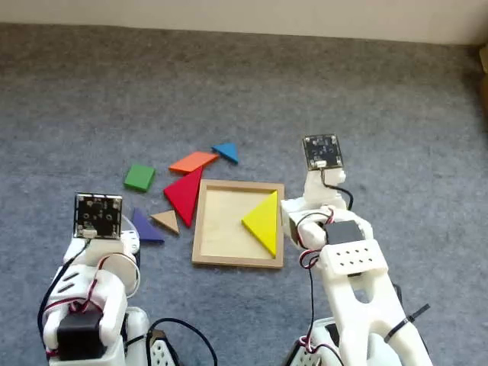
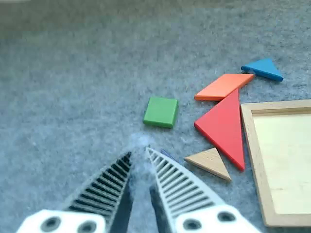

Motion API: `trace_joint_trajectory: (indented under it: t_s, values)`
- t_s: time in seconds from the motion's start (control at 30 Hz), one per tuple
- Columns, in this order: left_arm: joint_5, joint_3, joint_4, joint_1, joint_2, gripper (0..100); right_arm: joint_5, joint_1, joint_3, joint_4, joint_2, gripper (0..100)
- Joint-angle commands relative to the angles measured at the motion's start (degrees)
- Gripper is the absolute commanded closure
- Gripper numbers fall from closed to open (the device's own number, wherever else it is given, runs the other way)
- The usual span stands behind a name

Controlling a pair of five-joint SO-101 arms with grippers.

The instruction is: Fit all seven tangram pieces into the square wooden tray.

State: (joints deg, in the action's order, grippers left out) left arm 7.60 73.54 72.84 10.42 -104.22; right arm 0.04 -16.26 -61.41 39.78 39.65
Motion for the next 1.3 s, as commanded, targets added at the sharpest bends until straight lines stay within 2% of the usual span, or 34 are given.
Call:
trace_joint_trajectory:
  t_s: [0.0, 0.33, 0.63, 0.7, 0.8, 0.93, 1.2, 1.27]
  values:
    - [3.3, -3.4, -2.0, 0.5, 0.3, 98, 0.0, 1.2, 0.7, -1.6, 2.4, 98.5]
    - [9.3, -8.1, -1.7, 0.5, 2.1, 97, -1.3, 0.5, -10.2, -1.8, 24.8, 98.3]
    - [9.4, -20.4, -0.7, 0.5, 31.3, 90, -1.6, -0.5, -18.4, -1.8, 43.8, 98.1]
    - [9.4, -22.9, 0.7, 0.5, 37.3, 86, -1.4, -0.6, -20.3, -1.8, 48.1, 98.1]
    - [9.4, -26.2, 2.9, 0.5, 44.2, 77, -1.3, -0.3, -21.8, -1.6, 55.1, 98.1]
    - [9.4, -29.2, 3.0, 0.5, 49.5, 76, -1.3, -0.3, -26.1, -1.3, 64.5, 98.1]
    - [9.5, -33.3, 3.1, 0.2, 53.8, 76, -1.5, -0.2, -34.5, -1.4, 65.6, 98.1]
    - [10.2, -33.3, 3.1, -2.0, 54.9, 76, -1.4, -0.2, -38.0, -1.4, 65.7, 98.1]
